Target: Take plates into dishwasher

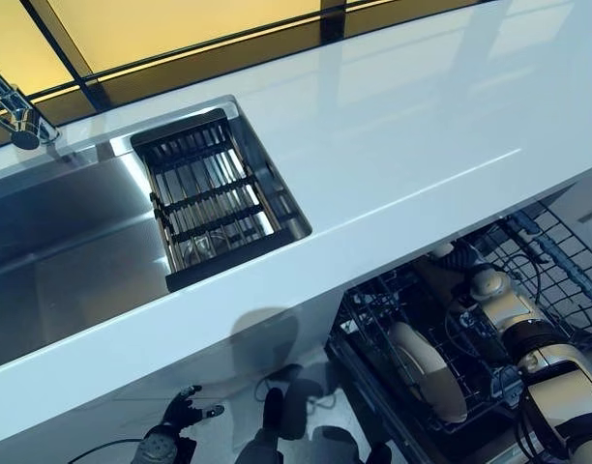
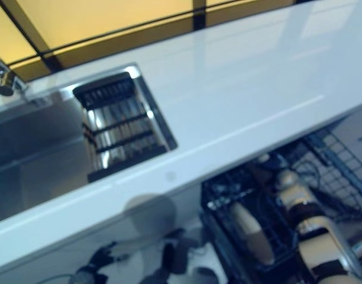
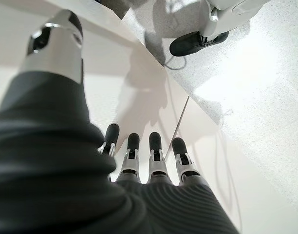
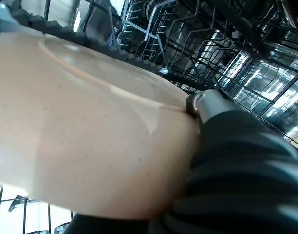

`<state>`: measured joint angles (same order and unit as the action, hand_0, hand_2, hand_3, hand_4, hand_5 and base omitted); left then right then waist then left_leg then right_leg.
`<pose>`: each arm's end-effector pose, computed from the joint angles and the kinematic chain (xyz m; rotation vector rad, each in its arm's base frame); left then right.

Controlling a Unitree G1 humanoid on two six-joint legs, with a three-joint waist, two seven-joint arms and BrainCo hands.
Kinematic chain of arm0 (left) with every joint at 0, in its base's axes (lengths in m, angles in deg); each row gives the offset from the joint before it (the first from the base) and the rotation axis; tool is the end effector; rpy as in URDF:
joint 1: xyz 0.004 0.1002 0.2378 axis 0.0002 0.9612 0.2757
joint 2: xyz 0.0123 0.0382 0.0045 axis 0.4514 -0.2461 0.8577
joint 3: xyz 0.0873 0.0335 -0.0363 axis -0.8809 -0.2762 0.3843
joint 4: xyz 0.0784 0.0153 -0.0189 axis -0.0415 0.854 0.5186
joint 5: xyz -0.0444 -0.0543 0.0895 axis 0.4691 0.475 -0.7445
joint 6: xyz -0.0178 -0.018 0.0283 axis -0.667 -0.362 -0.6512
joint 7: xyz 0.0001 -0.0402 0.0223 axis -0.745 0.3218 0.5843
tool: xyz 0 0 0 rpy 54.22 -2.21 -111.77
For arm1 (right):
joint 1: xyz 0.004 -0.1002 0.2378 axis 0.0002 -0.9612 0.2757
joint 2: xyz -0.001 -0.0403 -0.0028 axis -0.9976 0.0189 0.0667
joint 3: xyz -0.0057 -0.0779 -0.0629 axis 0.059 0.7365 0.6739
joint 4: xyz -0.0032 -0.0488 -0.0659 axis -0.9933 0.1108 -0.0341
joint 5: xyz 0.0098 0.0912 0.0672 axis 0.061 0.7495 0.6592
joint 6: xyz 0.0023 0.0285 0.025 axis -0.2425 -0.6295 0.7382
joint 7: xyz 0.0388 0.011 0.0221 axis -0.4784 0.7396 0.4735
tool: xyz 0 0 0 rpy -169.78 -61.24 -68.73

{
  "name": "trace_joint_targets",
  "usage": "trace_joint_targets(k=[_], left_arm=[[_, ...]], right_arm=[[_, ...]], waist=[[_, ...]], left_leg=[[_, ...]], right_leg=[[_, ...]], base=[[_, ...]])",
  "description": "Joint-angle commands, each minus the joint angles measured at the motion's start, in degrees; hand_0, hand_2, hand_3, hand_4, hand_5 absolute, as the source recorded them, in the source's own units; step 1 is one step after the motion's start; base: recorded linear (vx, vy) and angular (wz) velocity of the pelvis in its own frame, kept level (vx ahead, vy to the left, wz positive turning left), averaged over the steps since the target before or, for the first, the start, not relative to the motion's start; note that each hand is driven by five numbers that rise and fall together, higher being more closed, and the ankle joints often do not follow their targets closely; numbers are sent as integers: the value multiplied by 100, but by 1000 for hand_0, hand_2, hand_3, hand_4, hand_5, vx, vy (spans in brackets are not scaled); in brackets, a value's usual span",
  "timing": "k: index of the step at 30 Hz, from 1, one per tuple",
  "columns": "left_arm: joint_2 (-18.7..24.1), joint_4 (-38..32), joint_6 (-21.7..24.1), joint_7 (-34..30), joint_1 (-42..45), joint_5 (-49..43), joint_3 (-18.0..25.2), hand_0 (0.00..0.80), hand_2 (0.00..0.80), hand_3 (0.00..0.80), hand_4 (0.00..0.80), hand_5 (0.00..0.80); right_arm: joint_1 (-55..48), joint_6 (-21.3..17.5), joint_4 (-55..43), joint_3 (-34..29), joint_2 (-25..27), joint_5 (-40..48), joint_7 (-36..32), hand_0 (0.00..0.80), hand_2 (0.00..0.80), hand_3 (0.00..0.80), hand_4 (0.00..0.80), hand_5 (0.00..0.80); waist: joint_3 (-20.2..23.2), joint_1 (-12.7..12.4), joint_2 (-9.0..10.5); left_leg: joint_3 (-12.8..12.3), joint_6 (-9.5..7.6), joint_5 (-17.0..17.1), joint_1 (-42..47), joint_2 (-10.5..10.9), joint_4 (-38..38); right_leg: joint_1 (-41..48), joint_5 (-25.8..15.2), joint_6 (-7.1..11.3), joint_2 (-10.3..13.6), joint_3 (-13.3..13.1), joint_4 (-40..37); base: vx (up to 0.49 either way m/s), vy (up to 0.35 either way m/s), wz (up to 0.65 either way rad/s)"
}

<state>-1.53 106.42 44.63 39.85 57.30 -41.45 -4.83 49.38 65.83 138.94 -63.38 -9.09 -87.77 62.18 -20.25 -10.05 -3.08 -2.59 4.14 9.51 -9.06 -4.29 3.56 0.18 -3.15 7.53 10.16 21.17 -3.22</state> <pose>0.1712 0.2418 -0.0706 0.3931 0.7034 0.0564 0.3344 -0.2752 0.1284 -0.8790 0.2891 -0.1468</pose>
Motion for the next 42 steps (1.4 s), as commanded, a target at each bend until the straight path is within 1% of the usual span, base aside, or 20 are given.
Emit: trace_joint_targets(k=[1, 8, 15, 17, 18, 19, 20, 23, 25, 26, 27, 28, 29, 36, 42], left_arm=[[13, -39, 90, 137, -518, 169, -236, 0, 0, 0, 0, 0], [-21, -1, 105, 137, -531, 152, -236, 0, 0, 0, 0, 0], [-92, 60, 123, 163, -560, 170, -254, 0, 0, 0, 0, 0], [-121, 80, 138, 180, -571, 183, -263, 0, 0, 0, 0, 0], [-135, 80, 138, 187, -578, 175, -261, 0, 0, 0, 0, 0], [-136, 80, 138, 188, -577, 175, -261, 0, 0, 0, 0, 0], [-156, 89, 142, 199, -586, 173, -265, 0, 0, 0, 0, 0], [-175, 89, 130, 207, -584, 159, -260, 0, 0, 0, 0, 0], [-176, 89, 118, 199, -577, 154, -251, 0, 0, 0, 0, 0], [-187, 98, 104, 201, -585, 155, -246, 0, 0, 0, 0, 0], [-190, 100, 100, 202, -586, 155, -244, 0, 0, 0, 0, 0], [-200, 104, 91, 209, -589, 157, -241, 0, 0, 0, 0, 0], [-206, 115, 86, 214, -583, 162, -235, 0, 0, 0, 0, 0], [-233, 164, 106, 234, -537, 137, -214, 0, 0, 0, 0, 0], [-226, 186, 82, 220, -515, 99, -183, 0, 0, 0, 0, 0]], right_arm=[[-232, 287, 847, 560, -203, -342, -32, 800, 800, 800, 800, 800], [-301, 203, 799, 648, -348, -369, -227, 800, 800, 800, 800, 800], [-360, 208, 612, 691, -520, -278, -167, 800, 800, 800, 800, 800], [-377, 154, 605, 684, -568, -307, -163, 800, 800, 800, 800, 800], [-387, 143, 586, 690, -593, -300, -164, 750, 750, 750, 750, 750], [-388, 143, 586, 690, -593, -300, -164, 750, 750, 750, 750, 750], [-398, 95, 555, 706, -622, -268, -170, 678, 678, 678, 678, 678], [-446, 80, 436, 726, -668, -221, -231, 693, 693, 693, 693, 693], [-459, 105, 374, 749, -689, -222, -250, 671, 671, 671, 671, 671], [-467, 135, 289, 780, -717, -242, -268, 549, 549, 549, 549, 549], [-471, 144, 271, 786, -724, -246, -268, 505, 505, 505, 505, 505], [-484, 159, 232, 796, -739, -256, -257, 304, 304, 304, 304, 304], [-504, 169, 198, 794, -745, -259, -264, 0, 0, 0, 0, 0], [-602, 255, 49, 796, -808, -262, -152, 0, 0, 0, 0, 0], [-658, 241, -11, 750, -763, -319, -136, 0, 0, 0, 0, 0]], waist=[[-259, -104, -184], [-250, -89, -201], [-226, -43, -223], [-224, -33, -224], [-223, -29, -226], [-223, -29, -226], [-217, -27, -225], [-210, -18, -214], [-198, -18, -210], [-190, -8, -202], [-188, -5, -199], [-185, 2, -194], [-177, 14, -188], [-153, 32, -165], [-128, 38, -136]], left_leg=[[0, -67, -159, -171, 141, -53], [-11, -62, -158, -135, 130, -35], [-8, -66, -164, -98, 151, -27], [-4, -63, -169, -83, 155, -29], [0, -64, -172, -74, 154, -25], [0, -64, -172, -74, 154, -25], [7, -64, -176, -67, 157, -21], [13, -60, -179, -50, 156, -23], [8, -57, -178, -44, 153, -27], [0, -53, -178, -35, 149, -24], [-2, -53, -178, -32, 148, -24], [-3, -52, -178, -25, 147, -22], [-7, -49, -179, -11, 145, -19], [-7, -42, -180, 44, 122, -8], [6, -44, -187, 78, 117, -7]], right_leg=[[-633, 191, -17, 297, -148, 1012], [-675, 194, -23, 322, -128, 1068], [-707, 193, -28, 341, -160, 1107], [-703, 196, -29, 344, -169, 1116], [-706, 197, -30, 344, -171, 1121], [-706, 197, -30, 344, -171, 1121], [-706, 195, -28, 346, -170, 1117], [-707, 193, -26, 351, -175, 1131], [-704, 193, -22, 357, -172, 1137], [-707, 192, -21, 356, -177, 1140], [-708, 191, -22, 355, -180, 1141], [-708, 190, -24, 352, -185, 1144], [-701, 190, -24, 346, -190, 1143], [-668, 180, -17, 347, -196, 1148], [-642, 173, -5, 347, -196, 1150]], base=[[0, 0, 0], [0, 0, 0], [0, 0, 0], [0, 0, 0], [0, 0, 0], [0, 0, 0], [0, 0, 0], [0, 0, 0], [0, 0, 0], [0, 0, 0], [0, 0, 0], [0, 0, 0], [0, 0, 0], [0, 0, 0], [0, 0, 0]])
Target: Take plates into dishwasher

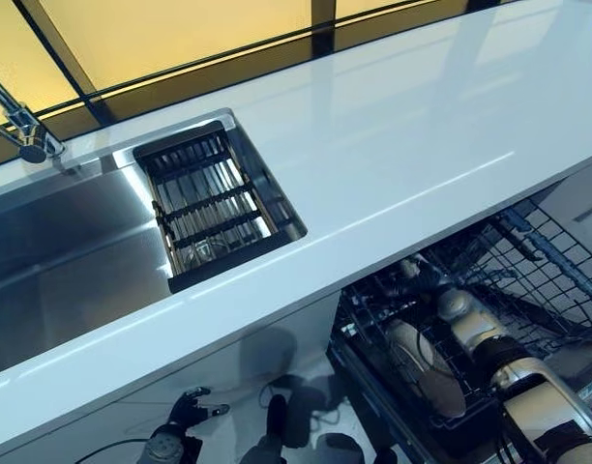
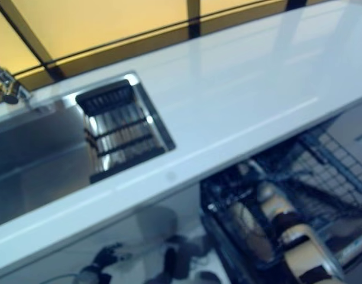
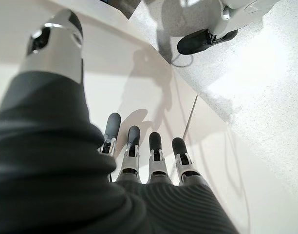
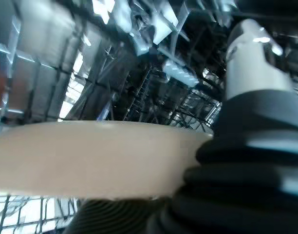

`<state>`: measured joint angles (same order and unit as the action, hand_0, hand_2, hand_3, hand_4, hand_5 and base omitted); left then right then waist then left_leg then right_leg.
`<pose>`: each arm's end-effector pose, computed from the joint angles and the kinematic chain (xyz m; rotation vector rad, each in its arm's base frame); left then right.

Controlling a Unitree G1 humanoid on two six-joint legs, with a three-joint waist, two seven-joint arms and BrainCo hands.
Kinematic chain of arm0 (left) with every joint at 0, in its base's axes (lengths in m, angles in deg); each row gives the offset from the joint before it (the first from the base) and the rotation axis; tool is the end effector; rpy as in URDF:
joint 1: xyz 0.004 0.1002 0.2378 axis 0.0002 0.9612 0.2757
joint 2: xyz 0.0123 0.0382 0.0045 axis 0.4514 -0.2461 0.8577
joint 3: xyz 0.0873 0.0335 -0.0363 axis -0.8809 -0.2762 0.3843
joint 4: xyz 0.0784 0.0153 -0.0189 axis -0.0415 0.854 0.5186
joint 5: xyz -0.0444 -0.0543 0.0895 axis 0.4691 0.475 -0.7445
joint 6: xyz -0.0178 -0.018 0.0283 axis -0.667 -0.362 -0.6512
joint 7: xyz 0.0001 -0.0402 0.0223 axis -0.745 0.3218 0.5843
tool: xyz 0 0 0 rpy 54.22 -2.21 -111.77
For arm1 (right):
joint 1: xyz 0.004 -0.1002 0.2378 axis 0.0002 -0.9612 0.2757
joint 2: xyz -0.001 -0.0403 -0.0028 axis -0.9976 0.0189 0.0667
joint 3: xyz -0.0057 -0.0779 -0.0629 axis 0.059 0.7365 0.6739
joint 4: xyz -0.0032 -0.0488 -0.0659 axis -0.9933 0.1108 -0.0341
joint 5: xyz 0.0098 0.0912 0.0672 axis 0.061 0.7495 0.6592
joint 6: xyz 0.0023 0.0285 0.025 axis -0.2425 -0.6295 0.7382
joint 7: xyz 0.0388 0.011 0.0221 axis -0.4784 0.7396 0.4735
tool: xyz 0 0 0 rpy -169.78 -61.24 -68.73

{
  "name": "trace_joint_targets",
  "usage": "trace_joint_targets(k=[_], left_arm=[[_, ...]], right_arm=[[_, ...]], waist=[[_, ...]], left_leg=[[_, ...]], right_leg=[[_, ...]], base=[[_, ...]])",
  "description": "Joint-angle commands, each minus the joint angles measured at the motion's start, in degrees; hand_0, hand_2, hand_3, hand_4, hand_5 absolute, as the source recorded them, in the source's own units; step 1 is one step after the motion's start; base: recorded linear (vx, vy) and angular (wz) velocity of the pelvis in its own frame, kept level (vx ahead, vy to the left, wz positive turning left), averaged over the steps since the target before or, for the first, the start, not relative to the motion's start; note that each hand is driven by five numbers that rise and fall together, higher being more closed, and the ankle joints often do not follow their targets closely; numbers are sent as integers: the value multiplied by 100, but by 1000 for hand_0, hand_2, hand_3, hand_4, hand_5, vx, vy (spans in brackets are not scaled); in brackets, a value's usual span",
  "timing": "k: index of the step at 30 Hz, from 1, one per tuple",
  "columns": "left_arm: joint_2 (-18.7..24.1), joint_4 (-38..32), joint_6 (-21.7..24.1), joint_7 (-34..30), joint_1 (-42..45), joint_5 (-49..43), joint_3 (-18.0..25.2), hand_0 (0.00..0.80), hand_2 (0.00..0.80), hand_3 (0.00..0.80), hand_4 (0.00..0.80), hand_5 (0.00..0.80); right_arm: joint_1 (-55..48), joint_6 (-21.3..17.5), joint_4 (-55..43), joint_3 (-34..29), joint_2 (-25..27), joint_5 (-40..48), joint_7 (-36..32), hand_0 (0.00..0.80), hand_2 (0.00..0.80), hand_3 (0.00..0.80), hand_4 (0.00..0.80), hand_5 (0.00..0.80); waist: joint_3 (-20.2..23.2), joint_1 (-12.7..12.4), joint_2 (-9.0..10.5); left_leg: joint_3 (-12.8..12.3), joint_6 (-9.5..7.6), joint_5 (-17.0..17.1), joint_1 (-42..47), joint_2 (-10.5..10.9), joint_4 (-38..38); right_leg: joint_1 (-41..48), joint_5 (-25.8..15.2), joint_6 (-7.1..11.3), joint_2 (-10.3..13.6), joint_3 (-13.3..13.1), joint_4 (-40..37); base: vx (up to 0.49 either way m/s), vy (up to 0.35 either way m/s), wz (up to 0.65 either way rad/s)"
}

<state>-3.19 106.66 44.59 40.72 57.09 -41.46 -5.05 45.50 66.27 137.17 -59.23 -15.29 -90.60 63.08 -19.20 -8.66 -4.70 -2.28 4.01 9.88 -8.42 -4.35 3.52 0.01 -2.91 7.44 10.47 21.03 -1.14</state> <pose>0.1717 0.2322 -0.0736 0.3747 0.7026 0.0552 0.3299 -0.2377 0.0891 -0.9219 0.3299 -0.0080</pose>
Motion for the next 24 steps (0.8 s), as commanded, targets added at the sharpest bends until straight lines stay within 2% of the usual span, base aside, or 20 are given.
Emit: trace_joint_targets(k=[1, 18, 24], left_arm=[[-52, 153, 81, 124, -489, 101, -160, 0, 0, 0, 0, 0], [-41, 179, 59, 117, -434, 49, -107, 0, 0, 0, 0, 0], [-19, 151, 40, 135, -353, 57, -37, 0, 0, 0, 0, 0]], right_arm=[[-278, 202, 143, 336, -133, -37, -220, 0, 0, 0, 0, 0], [-324, 105, -78, 262, -54, 21, -187, 0, 0, 0, 0, 0], [-423, 278, -570, 163, 58, 130, 107, 0, 0, 0, 0, 0]], waist=[[-231, -100, 26], [-202, -96, 74], [-199, -56, 102]], left_leg=[[-22, -32, -223, 20, 124, -3], [-13, -37, -231, 116, 99, -9], [-32, -26, -229, 149, 82, -8]], right_leg=[[-621, 148, 4, 316, -183, 944], [-544, 126, 24, 314, -176, 960], [-520, 115, 30, 306, -181, 962]], base=[[0, 0, 0], [0, 0, 0], [0, 0, 0]])
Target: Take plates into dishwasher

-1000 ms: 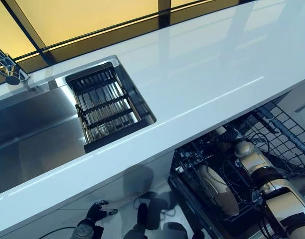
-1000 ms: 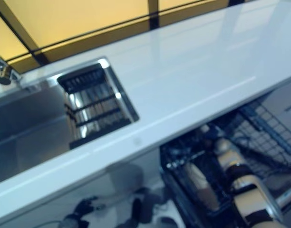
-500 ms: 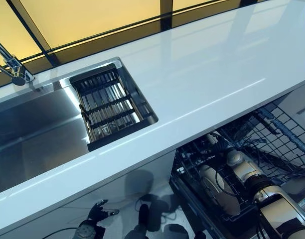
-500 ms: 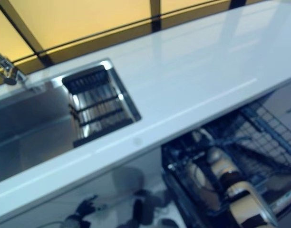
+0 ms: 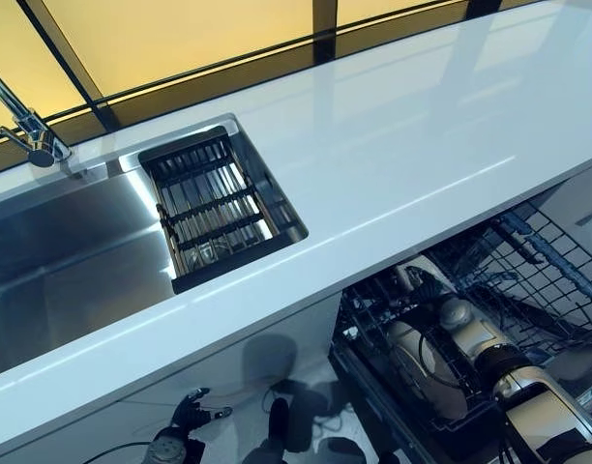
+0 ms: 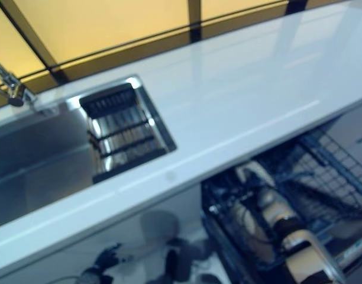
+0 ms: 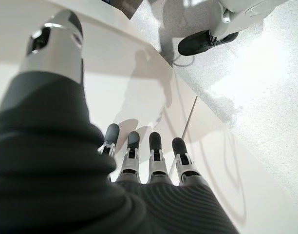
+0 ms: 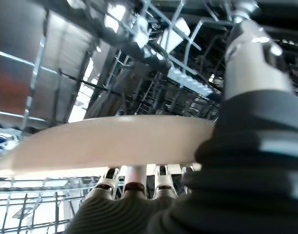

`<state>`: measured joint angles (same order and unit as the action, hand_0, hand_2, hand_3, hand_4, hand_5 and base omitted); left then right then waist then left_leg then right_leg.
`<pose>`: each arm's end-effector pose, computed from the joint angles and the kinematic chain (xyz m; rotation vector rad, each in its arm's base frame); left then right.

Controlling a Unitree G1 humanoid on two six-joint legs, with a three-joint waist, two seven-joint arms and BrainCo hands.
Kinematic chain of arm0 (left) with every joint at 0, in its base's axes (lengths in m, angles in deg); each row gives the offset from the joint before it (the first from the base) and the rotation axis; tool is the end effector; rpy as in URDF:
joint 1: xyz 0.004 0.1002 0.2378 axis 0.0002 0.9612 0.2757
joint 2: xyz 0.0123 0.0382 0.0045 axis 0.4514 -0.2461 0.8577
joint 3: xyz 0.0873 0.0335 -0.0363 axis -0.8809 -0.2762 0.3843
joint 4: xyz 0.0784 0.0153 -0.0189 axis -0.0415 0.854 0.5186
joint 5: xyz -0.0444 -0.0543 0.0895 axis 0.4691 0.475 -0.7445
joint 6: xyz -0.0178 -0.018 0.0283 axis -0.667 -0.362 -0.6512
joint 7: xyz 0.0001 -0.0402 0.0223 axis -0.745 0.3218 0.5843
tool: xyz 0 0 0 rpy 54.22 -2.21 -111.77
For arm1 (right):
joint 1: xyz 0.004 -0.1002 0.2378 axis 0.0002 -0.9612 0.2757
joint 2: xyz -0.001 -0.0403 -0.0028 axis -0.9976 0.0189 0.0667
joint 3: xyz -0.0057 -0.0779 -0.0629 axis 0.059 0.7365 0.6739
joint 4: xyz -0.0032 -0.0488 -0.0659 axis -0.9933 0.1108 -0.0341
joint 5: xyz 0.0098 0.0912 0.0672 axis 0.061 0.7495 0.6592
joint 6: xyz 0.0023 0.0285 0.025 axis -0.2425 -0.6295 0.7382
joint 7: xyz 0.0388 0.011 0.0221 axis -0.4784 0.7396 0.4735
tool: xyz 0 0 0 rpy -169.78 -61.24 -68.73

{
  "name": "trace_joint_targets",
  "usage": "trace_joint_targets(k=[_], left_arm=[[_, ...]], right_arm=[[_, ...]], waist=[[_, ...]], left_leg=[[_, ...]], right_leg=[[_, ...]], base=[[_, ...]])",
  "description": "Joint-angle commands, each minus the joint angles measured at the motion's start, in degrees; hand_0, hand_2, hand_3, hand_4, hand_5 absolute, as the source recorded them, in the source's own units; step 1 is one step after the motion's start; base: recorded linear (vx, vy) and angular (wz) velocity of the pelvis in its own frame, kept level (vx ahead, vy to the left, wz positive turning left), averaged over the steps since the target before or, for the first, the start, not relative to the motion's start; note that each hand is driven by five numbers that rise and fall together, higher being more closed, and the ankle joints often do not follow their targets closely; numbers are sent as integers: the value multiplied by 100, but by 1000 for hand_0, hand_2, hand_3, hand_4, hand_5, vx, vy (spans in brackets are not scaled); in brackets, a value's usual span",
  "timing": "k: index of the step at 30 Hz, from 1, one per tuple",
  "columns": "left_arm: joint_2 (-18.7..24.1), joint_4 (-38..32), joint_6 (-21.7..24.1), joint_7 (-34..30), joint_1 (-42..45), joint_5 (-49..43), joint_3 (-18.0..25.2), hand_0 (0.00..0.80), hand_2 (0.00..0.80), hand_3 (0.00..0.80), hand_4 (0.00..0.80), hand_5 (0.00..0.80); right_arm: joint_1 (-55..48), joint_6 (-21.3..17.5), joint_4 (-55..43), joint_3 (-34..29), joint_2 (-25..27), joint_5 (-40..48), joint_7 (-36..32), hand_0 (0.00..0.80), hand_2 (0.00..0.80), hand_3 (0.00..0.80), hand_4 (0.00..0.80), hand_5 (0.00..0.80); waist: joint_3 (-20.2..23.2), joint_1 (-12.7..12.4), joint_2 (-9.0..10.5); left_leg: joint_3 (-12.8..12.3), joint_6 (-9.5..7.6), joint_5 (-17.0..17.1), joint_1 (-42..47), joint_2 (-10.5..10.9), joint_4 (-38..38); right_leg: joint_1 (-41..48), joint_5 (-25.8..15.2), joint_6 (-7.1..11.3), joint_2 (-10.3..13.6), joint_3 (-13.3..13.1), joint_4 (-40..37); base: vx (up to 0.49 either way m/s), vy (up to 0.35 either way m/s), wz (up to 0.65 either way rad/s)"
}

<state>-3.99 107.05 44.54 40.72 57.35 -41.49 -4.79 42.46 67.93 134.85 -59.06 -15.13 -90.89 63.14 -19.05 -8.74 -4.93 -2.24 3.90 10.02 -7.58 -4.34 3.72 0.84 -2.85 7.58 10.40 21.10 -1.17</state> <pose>0.1694 0.2291 -0.0762 0.3615 0.7137 0.0554 0.3214 -0.2386 0.0776 -0.9297 0.3709 0.0002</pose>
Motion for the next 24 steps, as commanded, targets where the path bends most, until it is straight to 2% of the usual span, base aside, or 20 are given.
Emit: trace_joint_targets(k=[1, 10, 24], left_arm=[[70, 80, 29, 147, -356, 63, -43, 0, 0, 0, 0, 0], [161, 30, -5, 116, -134, -46, 222, 0, 0, 0, 0, 0], [164, 112, -10, 35, 238, -332, 609, 0, 0, 0, 0, 0]], right_arm=[[-161, 138, -470, 98, 101, 202, 166, 0, 0, 0, 0, 0], [-658, 108, -1189, -500, 576, 284, 290, 0, 0, 0, 0, 0], [-1433, -97, -2252, -1238, 712, 123, 47, 0, 0, 0, 0, 0]], waist=[[-216, -35, 136], [-173, 64, 284], [30, 194, 461]], left_leg=[[-38, -16, -244, 69, 78, -23], [-90, -20, -276, 174, -3, -20], [-202, -28, -353, 436, -66, -19]], right_leg=[[-603, 105, 21, 306, -192, 964], [-517, 104, 48, 245, -253, 971], [-280, 104, 80, 175, -366, 900]], base=[[0, 0, 0], [14, -19, 1], [34, -15, -1]])
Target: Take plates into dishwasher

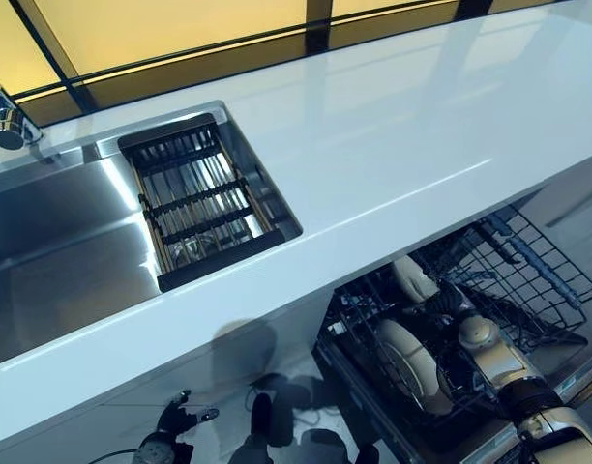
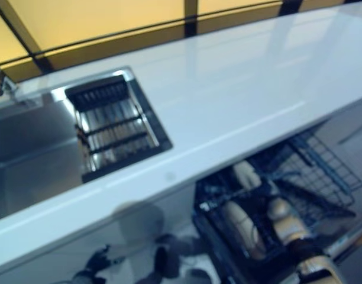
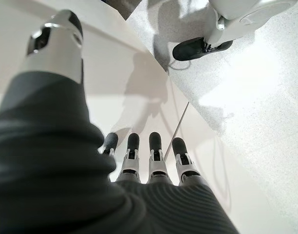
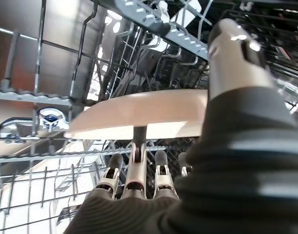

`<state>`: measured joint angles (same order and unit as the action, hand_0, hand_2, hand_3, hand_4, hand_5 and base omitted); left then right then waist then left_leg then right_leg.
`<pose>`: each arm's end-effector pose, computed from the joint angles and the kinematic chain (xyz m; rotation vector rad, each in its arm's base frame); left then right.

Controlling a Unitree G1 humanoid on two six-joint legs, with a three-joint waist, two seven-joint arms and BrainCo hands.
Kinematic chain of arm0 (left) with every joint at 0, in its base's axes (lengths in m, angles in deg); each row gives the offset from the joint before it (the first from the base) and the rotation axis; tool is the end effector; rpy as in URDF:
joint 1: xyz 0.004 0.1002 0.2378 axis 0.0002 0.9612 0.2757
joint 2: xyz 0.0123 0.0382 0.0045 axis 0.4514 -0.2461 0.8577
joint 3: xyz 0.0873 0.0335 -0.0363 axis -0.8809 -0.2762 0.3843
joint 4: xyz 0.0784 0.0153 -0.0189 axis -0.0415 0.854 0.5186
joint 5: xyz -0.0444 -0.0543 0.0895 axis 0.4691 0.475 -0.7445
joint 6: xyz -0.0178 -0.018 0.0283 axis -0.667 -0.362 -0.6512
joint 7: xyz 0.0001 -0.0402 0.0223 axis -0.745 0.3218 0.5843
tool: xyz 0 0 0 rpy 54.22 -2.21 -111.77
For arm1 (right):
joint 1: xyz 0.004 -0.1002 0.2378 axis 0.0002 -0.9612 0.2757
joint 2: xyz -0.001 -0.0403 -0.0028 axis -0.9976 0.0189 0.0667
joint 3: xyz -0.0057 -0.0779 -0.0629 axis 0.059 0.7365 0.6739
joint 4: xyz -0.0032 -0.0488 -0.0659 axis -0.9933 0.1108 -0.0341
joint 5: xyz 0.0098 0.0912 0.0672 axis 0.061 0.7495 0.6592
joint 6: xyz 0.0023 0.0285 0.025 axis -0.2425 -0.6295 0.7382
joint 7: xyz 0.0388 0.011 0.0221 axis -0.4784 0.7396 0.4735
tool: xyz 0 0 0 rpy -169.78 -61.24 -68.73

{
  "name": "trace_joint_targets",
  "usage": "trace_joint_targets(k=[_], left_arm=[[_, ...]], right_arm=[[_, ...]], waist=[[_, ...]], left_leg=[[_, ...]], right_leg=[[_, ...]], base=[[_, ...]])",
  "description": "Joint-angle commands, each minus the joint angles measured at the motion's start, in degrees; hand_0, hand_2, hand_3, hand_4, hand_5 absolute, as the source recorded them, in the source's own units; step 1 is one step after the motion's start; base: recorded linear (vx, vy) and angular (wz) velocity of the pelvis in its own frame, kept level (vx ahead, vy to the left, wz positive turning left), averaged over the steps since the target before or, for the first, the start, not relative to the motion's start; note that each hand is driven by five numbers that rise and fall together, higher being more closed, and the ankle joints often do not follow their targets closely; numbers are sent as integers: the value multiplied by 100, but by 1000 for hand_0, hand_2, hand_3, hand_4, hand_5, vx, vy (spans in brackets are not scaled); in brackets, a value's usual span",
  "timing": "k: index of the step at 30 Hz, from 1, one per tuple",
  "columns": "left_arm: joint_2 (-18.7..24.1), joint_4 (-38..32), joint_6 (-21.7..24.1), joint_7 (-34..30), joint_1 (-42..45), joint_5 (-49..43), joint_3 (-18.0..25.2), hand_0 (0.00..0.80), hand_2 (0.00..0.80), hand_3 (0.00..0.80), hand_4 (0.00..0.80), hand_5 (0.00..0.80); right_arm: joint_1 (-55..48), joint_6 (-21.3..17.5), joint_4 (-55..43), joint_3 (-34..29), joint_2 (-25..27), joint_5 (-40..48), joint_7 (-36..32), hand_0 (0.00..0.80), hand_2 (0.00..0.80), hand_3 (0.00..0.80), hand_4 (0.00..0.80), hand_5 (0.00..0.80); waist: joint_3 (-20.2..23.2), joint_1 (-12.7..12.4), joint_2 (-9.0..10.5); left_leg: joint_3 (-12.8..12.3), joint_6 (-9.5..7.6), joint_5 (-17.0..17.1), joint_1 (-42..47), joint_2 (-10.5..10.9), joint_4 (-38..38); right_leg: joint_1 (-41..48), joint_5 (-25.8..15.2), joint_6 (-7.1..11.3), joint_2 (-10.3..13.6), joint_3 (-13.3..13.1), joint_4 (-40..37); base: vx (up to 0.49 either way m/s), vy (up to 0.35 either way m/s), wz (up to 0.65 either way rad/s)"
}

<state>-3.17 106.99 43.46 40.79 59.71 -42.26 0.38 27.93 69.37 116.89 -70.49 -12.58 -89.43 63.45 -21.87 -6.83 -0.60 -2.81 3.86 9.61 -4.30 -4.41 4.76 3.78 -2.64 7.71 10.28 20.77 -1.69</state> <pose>0.1577 0.2466 -0.0769 0.3479 0.7542 0.1449 0.2859 -0.2577 0.0749 -0.8040 0.3084 -0.0720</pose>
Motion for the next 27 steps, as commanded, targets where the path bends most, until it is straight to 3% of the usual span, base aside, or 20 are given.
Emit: trace_joint_targets(k=[1, 17, 27], left_arm=[[85, 114, 89, 20, 11, -262, 107, 0, 0, 0, 0, 0], [76, 162, 66, -3, 239, -431, 374, 0, 0, 0, 0, 0], [81, 284, 187, -2, 450, -573, 682, 0, 0, 0, 0, 0]], right_arm=[[1, -238, -495, -121, 461, -30, 6, 0, 0, 0, 0, 0], [-572, -293, -1391, -750, 485, 106, -10, 0, 0, 0, 0, 0], [-1451, -308, -2045, -1793, 709, 296, 284, 0, 0, 0, 0, 0]], waist=[[317, 7, 28], [425, 142, 126], [613, 377, 249]], left_leg=[[-150, -24, -315, 114, -60, -123], [-265, -7, -345, 246, -127, -97], [-440, 41, -379, 365, -246, -69]], right_leg=[[-568, 84, 69, 187, -335, 949], [-429, 68, 90, 121, -427, 831], [-320, 97, 91, 4, -555, 720]], base=[[0, 0, 0], [0, -2, -1], [-10, -34, -9]])
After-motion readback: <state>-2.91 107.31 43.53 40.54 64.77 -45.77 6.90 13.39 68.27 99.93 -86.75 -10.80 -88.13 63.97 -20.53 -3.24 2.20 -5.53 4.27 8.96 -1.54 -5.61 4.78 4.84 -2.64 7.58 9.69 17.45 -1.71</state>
